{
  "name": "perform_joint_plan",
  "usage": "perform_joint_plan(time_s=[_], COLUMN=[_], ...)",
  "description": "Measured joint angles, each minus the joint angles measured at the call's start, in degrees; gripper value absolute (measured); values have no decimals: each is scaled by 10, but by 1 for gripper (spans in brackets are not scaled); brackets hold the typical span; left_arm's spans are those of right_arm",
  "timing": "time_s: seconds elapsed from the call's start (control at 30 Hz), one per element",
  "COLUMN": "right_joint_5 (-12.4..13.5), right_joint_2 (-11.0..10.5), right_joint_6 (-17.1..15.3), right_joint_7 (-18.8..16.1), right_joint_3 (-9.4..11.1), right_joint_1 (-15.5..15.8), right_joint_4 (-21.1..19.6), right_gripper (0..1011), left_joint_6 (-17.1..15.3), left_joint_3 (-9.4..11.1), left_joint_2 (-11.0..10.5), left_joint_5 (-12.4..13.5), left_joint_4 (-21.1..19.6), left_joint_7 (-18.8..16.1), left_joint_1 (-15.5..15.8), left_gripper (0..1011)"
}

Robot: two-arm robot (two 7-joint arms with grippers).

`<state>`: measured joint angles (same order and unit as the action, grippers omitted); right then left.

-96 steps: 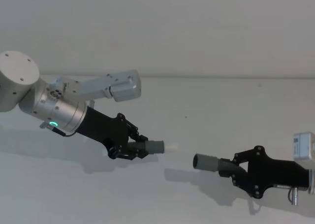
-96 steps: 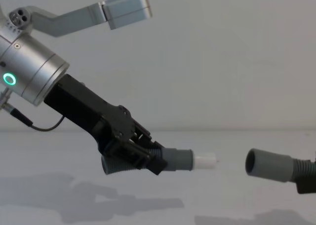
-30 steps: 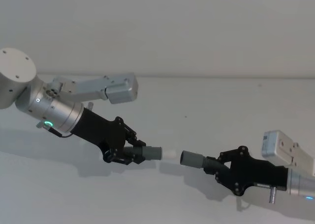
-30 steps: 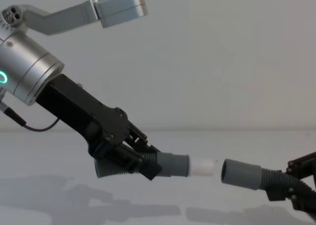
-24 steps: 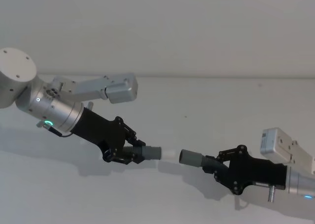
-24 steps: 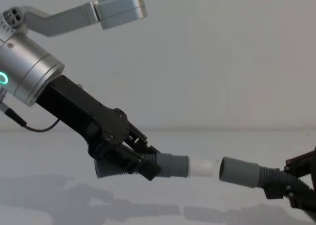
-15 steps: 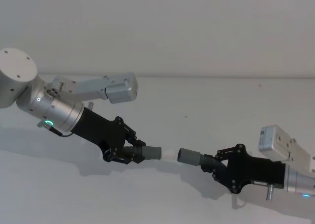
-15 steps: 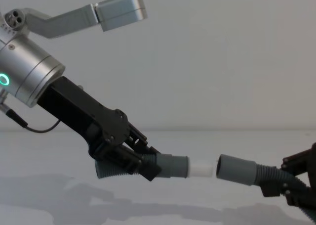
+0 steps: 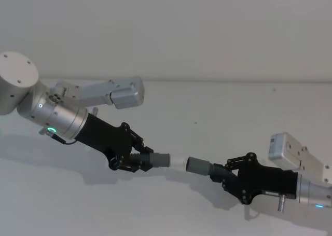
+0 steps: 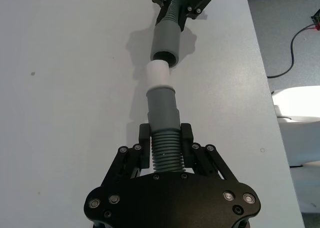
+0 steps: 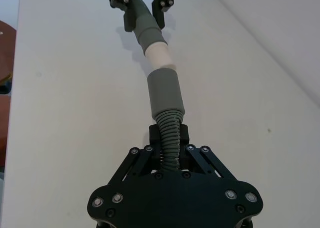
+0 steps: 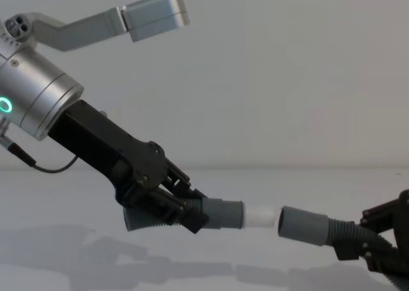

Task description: Use both hands to pick up one end of the pipe from the table, align the ends, and insert them.

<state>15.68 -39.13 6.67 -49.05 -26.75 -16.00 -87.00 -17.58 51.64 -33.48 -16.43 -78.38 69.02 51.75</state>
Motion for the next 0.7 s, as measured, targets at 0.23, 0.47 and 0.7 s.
perform_joint_plan(time_s=[0.23, 0.47, 0.7], right_joint_5=[-4, -7, -7], right_joint_2=[1, 2, 1], right_joint_6=[0, 0, 3], right_joint_7=[6, 13, 17], right_joint_3=[-4, -8, -11], right_joint_1=[-3, -6, -7], right_joint_4=[7, 12, 12], right_gripper=[164, 164, 164], left_joint_6=[0, 0, 0], left_joint_3=[2, 4, 7], left_joint_2=[-3, -5, -6], left_joint_5=[-3, -6, -9], left_joint_4=[-4, -7, -7], left_joint_7=[-4, -7, -9], left_joint_1=[-1, -2, -1], left_gripper=[338, 338, 338])
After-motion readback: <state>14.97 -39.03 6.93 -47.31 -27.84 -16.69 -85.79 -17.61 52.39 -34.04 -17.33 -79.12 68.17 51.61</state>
